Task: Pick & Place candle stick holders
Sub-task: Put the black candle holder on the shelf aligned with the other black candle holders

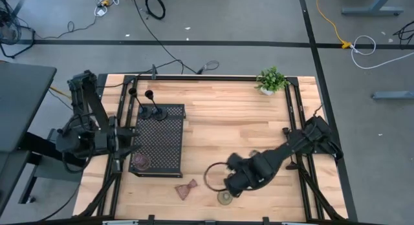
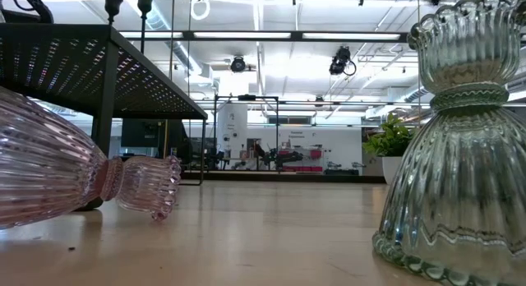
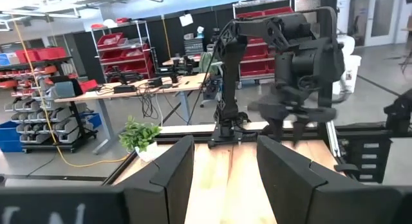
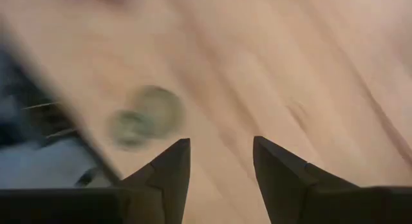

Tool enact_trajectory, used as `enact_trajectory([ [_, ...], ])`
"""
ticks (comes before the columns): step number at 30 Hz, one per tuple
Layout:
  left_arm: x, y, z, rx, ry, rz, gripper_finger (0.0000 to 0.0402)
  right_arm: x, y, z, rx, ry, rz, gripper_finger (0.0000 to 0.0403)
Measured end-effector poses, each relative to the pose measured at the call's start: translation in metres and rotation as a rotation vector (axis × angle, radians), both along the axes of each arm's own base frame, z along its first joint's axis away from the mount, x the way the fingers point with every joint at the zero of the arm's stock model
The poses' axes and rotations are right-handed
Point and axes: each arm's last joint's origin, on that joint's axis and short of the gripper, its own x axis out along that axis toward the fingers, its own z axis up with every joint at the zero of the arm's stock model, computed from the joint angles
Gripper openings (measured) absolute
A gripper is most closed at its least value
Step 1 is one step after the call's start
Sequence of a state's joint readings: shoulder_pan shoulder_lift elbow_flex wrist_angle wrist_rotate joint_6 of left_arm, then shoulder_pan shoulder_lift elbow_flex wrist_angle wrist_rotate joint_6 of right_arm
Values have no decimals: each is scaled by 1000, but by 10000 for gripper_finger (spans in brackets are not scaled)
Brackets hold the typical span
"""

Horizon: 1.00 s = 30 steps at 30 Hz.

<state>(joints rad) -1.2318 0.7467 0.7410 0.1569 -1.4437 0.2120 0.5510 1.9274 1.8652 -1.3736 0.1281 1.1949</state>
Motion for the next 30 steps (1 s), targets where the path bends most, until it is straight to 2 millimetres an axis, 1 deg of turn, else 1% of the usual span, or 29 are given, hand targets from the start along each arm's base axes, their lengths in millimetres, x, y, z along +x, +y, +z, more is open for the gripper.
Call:
enact_trajectory([
  [3,0,0,-2,-3,3,-4,172,-25,3,-1,-76,155,-204,168],
  [5,0,-1,-4,-6,5,-9,172,-32,10,-6,-58,160,-288,168],
  [7,0,-1,-6,-9,8,-12,172,-39,16,-16,-66,169,-321,168],
  [9,0,-1,-8,-16,10,-12,172,-48,13,-31,-117,265,-396,168],
  [10,0,-1,-9,-13,13,-13,172,-54,10,-43,-134,321,-432,168],
  [13,0,-1,-11,-13,16,-13,172,-69,-1,-74,-174,477,-559,168],
  [15,0,-2,-11,-10,17,-13,172,-80,-10,-89,-216,559,-610,168],
  [17,0,-2,-11,-11,17,-20,172,-85,-20,-101,-240,596,-638,168],
  [20,0,-2,-11,-10,18,-33,172,-93,-37,-109,-269,609,-663,168],
  [23,0,-3,-12,-15,19,-59,172,-106,-57,-114,-287,612,-724,168],
  [26,1,-4,-14,-4,25,-64,172,-119,-74,-119,-246,567,-772,168],
  [30,1,-6,-15,3,28,-63,172,-138,-91,-131,-164,470,-815,168],
])
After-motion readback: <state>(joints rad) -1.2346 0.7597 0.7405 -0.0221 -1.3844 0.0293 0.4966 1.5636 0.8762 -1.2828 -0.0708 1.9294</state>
